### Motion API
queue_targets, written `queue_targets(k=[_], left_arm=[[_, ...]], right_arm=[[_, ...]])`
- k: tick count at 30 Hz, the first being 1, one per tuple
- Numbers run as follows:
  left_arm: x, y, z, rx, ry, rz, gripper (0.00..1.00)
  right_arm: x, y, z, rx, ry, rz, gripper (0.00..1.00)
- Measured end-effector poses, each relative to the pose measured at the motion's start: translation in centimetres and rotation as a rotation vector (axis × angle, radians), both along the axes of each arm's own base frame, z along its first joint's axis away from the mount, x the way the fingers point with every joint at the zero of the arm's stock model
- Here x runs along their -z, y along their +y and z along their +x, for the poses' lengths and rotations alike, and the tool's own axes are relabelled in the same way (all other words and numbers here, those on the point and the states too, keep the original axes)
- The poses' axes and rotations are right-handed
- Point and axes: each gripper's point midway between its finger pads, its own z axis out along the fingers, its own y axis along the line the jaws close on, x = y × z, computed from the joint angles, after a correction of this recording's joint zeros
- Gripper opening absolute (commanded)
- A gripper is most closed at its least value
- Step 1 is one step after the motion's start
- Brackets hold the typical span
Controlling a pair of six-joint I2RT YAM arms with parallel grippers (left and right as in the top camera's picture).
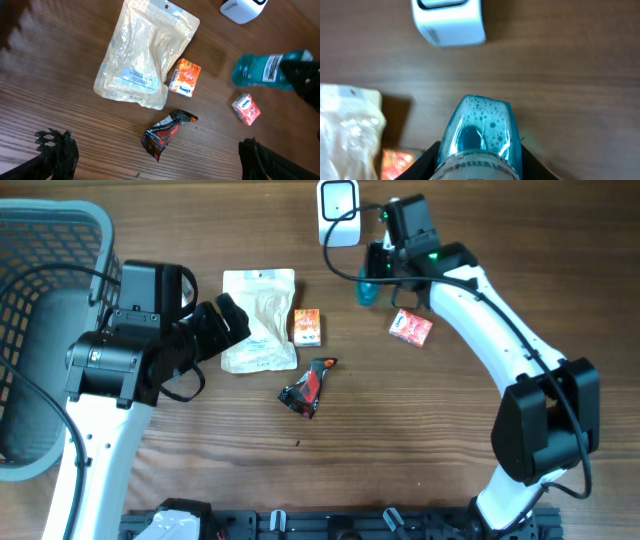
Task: Scan the item barcode
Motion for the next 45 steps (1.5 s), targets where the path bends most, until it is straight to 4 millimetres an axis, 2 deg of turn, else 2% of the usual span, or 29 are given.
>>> queue_targets(k=[5, 8, 16, 17, 19, 21, 25, 26, 28, 38, 45], left_arm=[[0.0, 0.0, 0.0, 0.0, 0.0, 0.0, 1.0], [0.0, 0.0, 0.0, 0.0, 0.0, 0.0, 1.0], [0.0, 0.0, 0.0, 0.0, 0.0, 0.0, 1.0], [0.0, 0.0, 0.0, 0.0, 0.0, 0.0, 1.0], [0.0, 0.0, 0.0, 0.0, 0.0, 0.0, 1.0], [0.0, 0.0, 0.0, 0.0, 0.0, 0.0, 1.0], [0.0, 0.0, 0.0, 0.0, 0.0, 0.0, 1.0], [0.0, 0.0, 0.0, 0.0, 0.0, 0.0, 1.0], [0.0, 0.0, 0.0, 0.0, 0.0, 0.0, 1.0], [0.0, 0.0, 0.0, 0.0, 0.0, 0.0, 1.0], [0.0, 0.0, 0.0, 0.0, 0.0, 0.0, 1.0]], right_arm=[[0.7, -1.3, -0.7, -0.096, 0.027, -0.08, 0.23], [0.8, -1.5, -0.7, -0.211, 0.006, -0.146, 0.23], [0.9, 1.6, -2.9, -0.58, -0.014, -0.127, 0.22], [0.9, 1.8, -3.2, -0.614, -0.018, -0.123, 0.17], [1.0, 2.1, -3.7, -0.667, -0.014, -0.123, 0.16], [1.2, 2.2, -4.2, -0.708, -0.007, -0.129, 0.21], [1.4, 1.9, -4.4, -0.751, -0.014, -0.164, 0.61], [1.4, 1.8, -4.2, -0.746, -0.015, -0.176, 0.63], [1.4, 1.5, -3.9, -0.728, -0.021, -0.195, 0.74], [1.2, 0.9, -3.0, -0.602, -0.008, -0.182, 0.86], [-4.0, -0.8, -1.6, -0.279, 0.033, -0.133, 0.91]])
